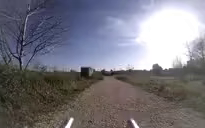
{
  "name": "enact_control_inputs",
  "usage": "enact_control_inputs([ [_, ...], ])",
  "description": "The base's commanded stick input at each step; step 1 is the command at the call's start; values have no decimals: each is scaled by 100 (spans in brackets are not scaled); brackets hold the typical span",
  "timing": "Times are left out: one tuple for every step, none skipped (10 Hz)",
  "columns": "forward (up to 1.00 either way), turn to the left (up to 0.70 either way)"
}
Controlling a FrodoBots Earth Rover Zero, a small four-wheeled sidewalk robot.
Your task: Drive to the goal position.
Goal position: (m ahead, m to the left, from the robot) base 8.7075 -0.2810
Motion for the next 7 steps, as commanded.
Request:
enact_control_inputs([
  [49,0],
  [49,0],
  [49,0],
  [49,0],
  [49,0],
  [49,0],
  [49,0],
])
